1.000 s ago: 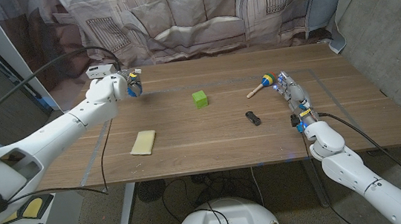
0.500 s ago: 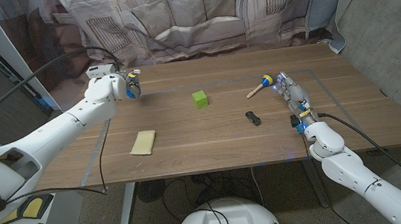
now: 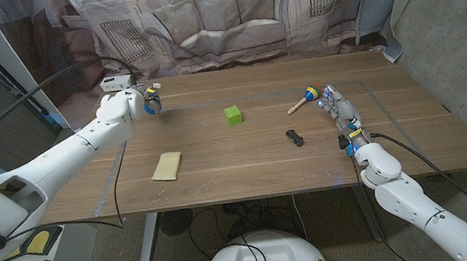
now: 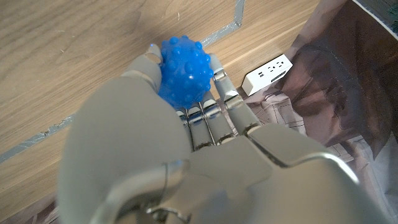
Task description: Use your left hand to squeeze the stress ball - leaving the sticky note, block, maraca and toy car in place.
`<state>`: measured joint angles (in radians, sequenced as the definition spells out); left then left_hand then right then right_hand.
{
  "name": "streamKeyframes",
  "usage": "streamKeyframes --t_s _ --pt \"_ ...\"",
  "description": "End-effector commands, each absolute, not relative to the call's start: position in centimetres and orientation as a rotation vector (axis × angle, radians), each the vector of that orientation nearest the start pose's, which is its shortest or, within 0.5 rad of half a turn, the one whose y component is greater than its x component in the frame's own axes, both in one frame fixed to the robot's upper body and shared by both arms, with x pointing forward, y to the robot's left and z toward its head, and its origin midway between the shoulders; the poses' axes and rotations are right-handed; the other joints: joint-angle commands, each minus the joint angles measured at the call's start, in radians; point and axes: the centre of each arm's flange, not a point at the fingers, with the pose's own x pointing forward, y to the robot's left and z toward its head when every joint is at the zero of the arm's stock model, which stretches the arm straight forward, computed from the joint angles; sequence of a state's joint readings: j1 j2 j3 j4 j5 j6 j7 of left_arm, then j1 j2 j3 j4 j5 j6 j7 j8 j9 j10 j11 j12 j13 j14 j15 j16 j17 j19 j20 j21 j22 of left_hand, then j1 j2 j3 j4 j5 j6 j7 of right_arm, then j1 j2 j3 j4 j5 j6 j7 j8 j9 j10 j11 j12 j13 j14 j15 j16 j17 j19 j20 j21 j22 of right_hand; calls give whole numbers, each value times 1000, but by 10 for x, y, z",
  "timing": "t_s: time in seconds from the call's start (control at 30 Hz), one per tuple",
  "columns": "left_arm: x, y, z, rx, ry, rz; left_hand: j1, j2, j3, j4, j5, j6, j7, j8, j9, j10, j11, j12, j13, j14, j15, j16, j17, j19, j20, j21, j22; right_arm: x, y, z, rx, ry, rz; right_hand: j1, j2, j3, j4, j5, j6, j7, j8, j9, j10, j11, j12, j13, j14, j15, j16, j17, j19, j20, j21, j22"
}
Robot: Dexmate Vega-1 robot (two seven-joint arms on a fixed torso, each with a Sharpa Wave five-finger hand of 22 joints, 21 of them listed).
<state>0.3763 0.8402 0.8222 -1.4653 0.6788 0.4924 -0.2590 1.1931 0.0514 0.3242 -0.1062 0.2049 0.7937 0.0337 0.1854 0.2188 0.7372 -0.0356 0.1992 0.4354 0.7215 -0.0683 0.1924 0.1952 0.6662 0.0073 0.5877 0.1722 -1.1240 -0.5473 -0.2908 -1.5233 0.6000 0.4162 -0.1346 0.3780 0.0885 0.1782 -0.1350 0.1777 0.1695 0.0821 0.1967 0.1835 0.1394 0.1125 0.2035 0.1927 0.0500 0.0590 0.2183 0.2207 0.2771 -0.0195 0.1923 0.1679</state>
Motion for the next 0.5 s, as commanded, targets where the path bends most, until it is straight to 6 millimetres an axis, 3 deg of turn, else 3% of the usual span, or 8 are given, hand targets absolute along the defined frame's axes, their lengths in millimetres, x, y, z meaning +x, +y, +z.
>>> streamKeyframes --t_s 0.03,0.5 --pt "666 354 100 1663 -138 349 -8 0 -2 -6 0 7 -2 8 3 4 -3 1 0 2 -2 5 2 5 0 -1 2 587 -302 -85 76 -656 95 10 4 0 -1 0 9 3 -2 3 5 2 -2 3 2 1 0 3 4 2 1 2" --pt "665 362 88 1658 -185 431 -18 3 0 -7 2 14 -8 12 0 13 -6 6 -5 17 -19 13 3 13 -14 0 4 588 -301 -83 75 -653 101 11 4 1 -1 0 10 3 -2 3 4 2 -3 3 2 2 0 3 4 1 1 2"
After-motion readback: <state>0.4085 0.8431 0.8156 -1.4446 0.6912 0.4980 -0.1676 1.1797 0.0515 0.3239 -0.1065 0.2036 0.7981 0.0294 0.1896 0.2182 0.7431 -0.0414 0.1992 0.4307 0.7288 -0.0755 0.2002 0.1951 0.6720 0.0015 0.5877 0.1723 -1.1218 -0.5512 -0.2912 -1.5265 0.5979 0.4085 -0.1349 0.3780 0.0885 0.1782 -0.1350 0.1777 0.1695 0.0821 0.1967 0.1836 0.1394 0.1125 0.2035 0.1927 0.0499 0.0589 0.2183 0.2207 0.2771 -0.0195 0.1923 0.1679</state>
